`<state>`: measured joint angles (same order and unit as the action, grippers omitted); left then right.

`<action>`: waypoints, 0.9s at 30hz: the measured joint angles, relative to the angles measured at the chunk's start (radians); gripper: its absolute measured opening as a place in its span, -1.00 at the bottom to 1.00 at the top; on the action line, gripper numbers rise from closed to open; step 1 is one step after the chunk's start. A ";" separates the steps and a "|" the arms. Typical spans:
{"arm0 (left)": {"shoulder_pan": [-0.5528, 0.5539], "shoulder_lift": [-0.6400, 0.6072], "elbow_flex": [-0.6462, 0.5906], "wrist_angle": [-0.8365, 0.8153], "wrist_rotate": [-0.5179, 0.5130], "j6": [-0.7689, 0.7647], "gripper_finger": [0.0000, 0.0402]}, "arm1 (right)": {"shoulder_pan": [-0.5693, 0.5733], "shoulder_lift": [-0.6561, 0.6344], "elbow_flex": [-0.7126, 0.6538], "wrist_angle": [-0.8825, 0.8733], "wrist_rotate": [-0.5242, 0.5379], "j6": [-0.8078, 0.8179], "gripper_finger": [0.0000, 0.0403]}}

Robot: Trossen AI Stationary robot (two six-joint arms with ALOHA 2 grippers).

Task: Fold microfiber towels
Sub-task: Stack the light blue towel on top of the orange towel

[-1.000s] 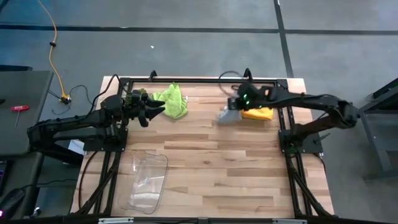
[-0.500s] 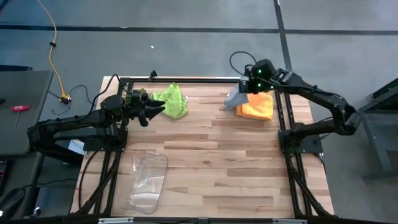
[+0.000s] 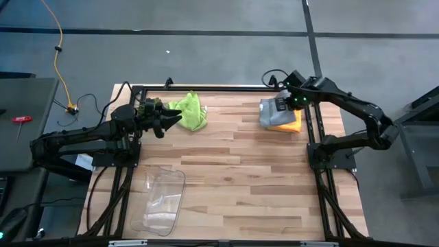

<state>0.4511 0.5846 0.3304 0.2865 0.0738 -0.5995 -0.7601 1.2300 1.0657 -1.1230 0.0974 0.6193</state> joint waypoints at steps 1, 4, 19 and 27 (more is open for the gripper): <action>0.000 0.000 0.000 0.000 0.000 0.000 0.01 | 0.000 0.006 0.000 -0.007 0.003 0.013 -1.00; 0.000 0.000 0.000 0.000 0.000 0.000 0.01 | 0.000 0.031 0.000 -0.042 0.016 0.036 -1.00; 0.000 0.000 0.000 -0.001 0.004 0.000 0.01 | 0.000 0.227 -0.001 -0.055 0.172 0.168 -1.00; 0.000 0.000 0.000 -0.001 0.012 0.000 0.01 | 0.002 0.299 -0.001 -0.055 0.173 0.235 -1.00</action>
<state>0.4507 0.5846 0.3305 0.2855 0.0856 -0.5995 -0.7586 1.5289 1.0645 -1.1778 0.2701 0.8544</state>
